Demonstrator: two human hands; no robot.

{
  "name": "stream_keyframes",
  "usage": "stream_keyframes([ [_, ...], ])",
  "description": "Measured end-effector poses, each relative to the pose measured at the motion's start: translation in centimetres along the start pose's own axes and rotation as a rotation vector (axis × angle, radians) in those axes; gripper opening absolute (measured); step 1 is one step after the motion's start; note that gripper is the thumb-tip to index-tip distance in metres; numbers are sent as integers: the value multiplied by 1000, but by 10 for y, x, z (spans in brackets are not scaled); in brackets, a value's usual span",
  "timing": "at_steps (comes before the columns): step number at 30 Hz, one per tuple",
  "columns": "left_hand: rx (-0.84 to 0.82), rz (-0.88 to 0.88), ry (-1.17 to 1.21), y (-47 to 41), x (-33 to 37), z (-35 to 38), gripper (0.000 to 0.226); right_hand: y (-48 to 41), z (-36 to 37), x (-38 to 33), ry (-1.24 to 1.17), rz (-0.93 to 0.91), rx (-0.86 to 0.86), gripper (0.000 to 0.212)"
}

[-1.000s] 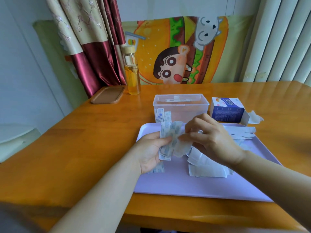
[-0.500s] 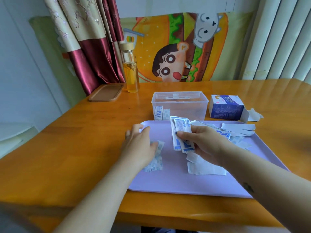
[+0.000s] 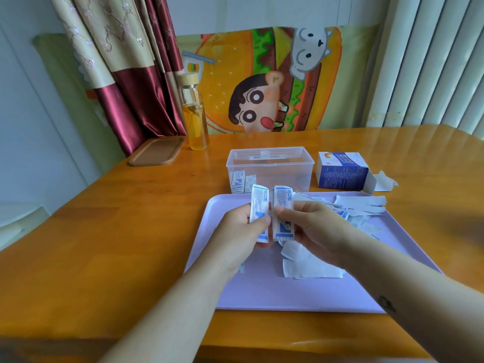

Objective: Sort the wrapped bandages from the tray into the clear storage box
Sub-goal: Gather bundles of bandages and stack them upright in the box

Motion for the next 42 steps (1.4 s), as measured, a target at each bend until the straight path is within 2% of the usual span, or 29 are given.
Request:
stream_keyframes([
  [4, -19, -127, 277, 2, -2, 6, 25, 2, -11, -6, 96, -56, 102, 14],
  [7, -66, -181, 382, 3, -3, 12, 28, 3, -10, -10, 117, -93, 120, 7],
  [12, -131, -239, 500, 6, -4, 21, 31, 6, -1, -14, 141, -158, 123, 9],
  [16, -225, -277, 601, 12, -2, 25, 31, 0, -4, -9, 70, -75, 113, 31],
  [19, -294, -270, 632, 15, 2, 31, 29, -3, 3, -4, 8, 11, 42, 25],
  [21, -297, -289, 639, 16, 1, 31, 26, -3, 2, -7, 8, 22, 43, 28],
  [24, -285, -336, 624, 16, -2, 27, 24, 0, -7, -29, 87, -95, 128, 25],
  [28, -255, -362, 611, 15, -1, 22, 24, 9, 1, -49, 524, -288, 129, 25],
  [30, -252, -339, 584, 13, 2, 21, 23, 13, 6, -54, 614, -342, 108, 24],
  [35, -233, -241, 322, 10, 9, 12, 25, 18, 11, -72, 558, -402, 67, 11],
  [39, -199, -72, 53, 0, 21, 2, 21, 19, 20, -90, 602, -469, 14, 7],
  [42, -163, 31, -30, -12, 39, -8, 23, 12, 22, -102, 444, -449, -44, 9],
])
Point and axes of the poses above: each hand's wrist, its own y-axis away from the middle knuckle, its own z-axis out of the palm, x = y × z, the point moved 7 cm from there along -y, towards the middle knuckle, and after that the axes turned 5 degrees about z, right-handed, at the moved point
